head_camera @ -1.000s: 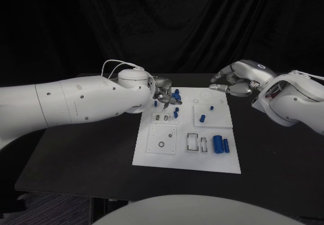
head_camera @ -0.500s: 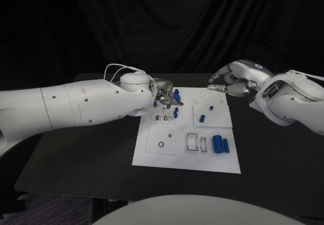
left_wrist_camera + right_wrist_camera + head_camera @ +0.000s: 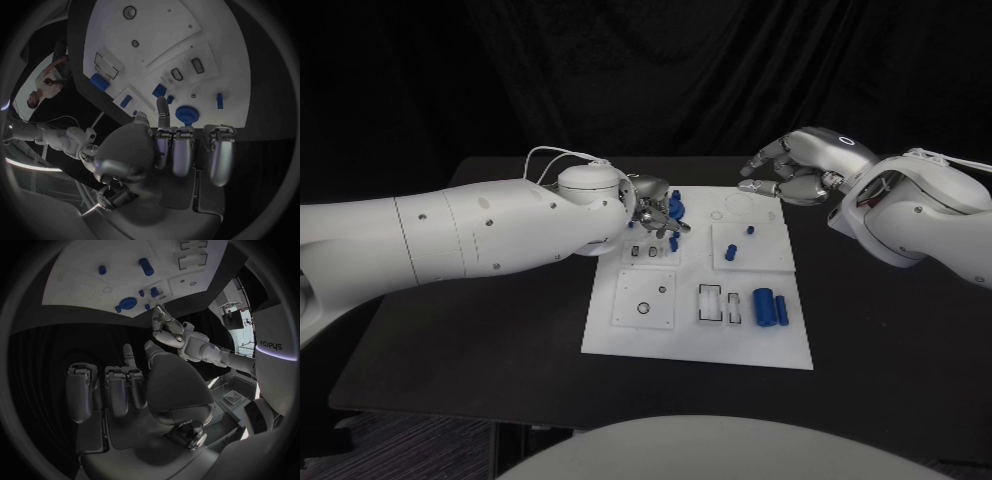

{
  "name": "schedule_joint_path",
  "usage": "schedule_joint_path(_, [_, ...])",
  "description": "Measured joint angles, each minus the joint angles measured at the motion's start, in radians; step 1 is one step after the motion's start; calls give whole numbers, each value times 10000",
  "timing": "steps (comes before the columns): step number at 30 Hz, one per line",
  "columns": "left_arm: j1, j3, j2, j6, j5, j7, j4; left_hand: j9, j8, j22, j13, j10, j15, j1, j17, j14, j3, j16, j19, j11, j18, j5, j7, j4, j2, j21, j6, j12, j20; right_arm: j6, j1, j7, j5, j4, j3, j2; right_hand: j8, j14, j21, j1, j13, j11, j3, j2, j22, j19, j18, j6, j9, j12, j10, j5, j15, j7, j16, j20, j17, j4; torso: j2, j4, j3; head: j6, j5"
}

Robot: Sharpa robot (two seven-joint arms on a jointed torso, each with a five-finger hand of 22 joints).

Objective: Assemble the parts on the task board

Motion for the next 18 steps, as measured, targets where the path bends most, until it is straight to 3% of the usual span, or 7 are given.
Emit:
schedule_joint_path(5, [-91, -2, 7, 2, -1, 0, -82, -10, -93, 0, 0, 0, 0, 0, 0, 0, 69, 0, 0, 0, 0, 163, 0, 15, 0, 0, 71, 0, 0, 0, -1, 3, 0, -11, 0, 9, 0, 0, 0, 0, -1, 0, 0, 0, -1, -1, 0, 0, 0, 0, 0, 0, 0, 0, 0, 1, 0, 0, -16, -2, -4, 0, -67])
schedule_joint_path(13, [-155, -2, 101, 37, -3, -3, -265, -22, -220, -1, 1, 0, 1, 0, -1, 0, 97, 0, 0, 1, 0, 74, 2, 43, 0, 0, 142, 0, 1, 2, -5, 4, 2, -74, 0, 8, -41, 0, 0, 41, -1, 0, 0, -41, -1, -1, 0, 0, -17, 0, 0, 68, 0, 0, 0, 0, 0, 0, -27, 24, -14, 0, -221])
schedule_joint_path(18, [-186, 0, 200, 50, -4, 2, -340, -22, -220, -1, 1, -1, 1, -1, -1, 0, 102, 0, 0, 2, 0, 74, 2, 48, 0, 0, 142, 0, 1, 2, -17, 8, 3, -107, -1, 39, -42, 0, 0, 41, -1, 0, 0, -41, -1, -1, 0, 0, -18, 0, 0, 68, 0, 0, 0, 1, 0, 1, -27, 18, -13, 0, -208])
